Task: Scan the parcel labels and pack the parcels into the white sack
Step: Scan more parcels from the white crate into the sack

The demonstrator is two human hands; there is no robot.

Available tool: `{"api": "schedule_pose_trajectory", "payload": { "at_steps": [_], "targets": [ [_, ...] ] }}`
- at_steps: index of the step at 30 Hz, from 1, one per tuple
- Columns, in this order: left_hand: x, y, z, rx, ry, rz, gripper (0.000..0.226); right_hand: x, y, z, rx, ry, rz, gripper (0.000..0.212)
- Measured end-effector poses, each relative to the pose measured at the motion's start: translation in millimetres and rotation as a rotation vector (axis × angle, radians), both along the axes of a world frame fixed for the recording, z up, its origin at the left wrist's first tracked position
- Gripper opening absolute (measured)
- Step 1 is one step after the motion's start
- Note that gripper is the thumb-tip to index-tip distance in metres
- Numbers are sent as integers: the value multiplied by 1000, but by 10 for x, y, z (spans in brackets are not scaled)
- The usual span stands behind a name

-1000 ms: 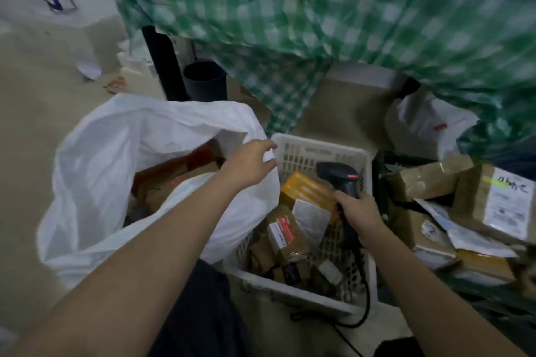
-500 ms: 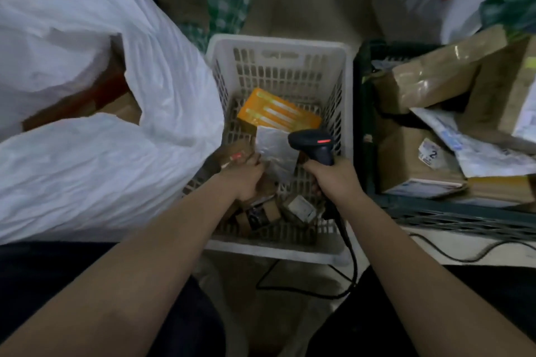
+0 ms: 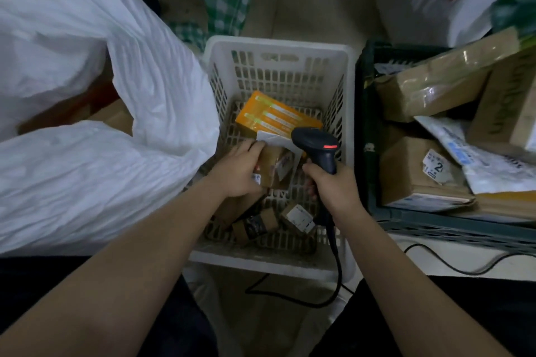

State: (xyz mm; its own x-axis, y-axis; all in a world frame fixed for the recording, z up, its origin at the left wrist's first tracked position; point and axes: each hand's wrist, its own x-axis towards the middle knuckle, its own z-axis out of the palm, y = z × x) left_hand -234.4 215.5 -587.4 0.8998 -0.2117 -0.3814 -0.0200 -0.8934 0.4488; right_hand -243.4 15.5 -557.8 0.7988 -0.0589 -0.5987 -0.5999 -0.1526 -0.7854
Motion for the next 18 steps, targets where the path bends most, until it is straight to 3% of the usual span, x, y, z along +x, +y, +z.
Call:
{"api": "schedule_pose_trajectory", "payload": {
  "at_steps": [3, 7, 11, 14, 18],
  "targets": [
    [-7, -73, 206, -228, -58, 254, 99, -87, -10, 188, 34, -94, -58, 16],
    [-101, -144, 699, -625, -25, 520, 81, -152, -29, 552, 73, -247, -213, 11],
    [-254, -160, 1268, -814, -1, 634, 92, -192, -1, 1055, 189, -321, -275, 15],
    [-402, -161, 1637, -948, -23, 718, 68, -294, 46, 1361, 245, -375, -221, 15],
    [-592, -89, 2008, -1031, -17, 770, 61, -491, 101, 1653, 260, -444, -115, 14]
  ]
}}
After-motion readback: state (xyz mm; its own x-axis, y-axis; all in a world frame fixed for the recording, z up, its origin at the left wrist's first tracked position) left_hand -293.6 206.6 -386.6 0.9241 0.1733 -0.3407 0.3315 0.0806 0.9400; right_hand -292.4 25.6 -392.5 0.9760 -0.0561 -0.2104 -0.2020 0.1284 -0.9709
